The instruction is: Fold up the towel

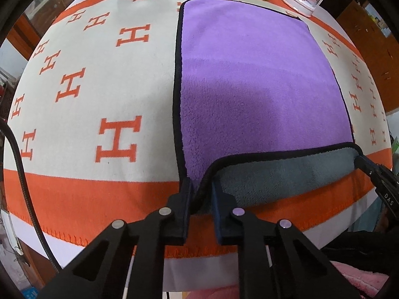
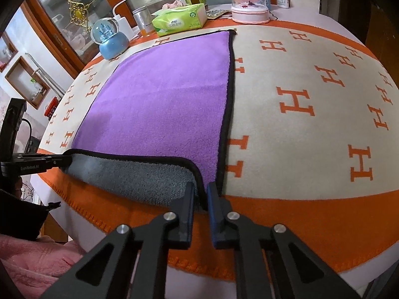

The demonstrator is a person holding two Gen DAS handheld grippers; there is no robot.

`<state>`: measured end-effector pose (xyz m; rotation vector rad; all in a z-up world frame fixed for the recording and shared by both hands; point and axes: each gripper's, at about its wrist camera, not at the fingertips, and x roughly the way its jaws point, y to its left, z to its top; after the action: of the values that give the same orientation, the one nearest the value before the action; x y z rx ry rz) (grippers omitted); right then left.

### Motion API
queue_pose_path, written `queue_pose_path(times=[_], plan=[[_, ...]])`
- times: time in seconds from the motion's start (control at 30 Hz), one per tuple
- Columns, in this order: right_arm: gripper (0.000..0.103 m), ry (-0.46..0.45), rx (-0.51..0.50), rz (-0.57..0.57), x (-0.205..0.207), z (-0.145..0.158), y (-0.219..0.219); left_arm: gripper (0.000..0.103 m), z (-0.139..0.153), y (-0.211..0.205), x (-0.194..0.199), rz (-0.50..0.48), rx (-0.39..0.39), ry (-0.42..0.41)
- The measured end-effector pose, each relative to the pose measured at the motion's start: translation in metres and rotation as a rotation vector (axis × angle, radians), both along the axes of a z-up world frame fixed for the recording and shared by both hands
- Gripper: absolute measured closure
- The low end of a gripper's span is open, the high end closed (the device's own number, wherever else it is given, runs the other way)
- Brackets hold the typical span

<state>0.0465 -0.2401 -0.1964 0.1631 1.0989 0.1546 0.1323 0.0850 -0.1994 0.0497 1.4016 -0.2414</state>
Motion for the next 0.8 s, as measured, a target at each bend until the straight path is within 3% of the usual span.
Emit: queue_pose_path(times=[0.43,0.8], plan=[[0.1,-0.013,-0.044,0.02,-0.001,0.008,0.006,0.099,0.003,-0.013,0.007,-0.002,0.027,0.015],[0.1,-0.061,-0.033,0.028,0.006,0.029,0.005,0.099,0.04,-0.018,0.018,-0.017,0.017,-0.032]])
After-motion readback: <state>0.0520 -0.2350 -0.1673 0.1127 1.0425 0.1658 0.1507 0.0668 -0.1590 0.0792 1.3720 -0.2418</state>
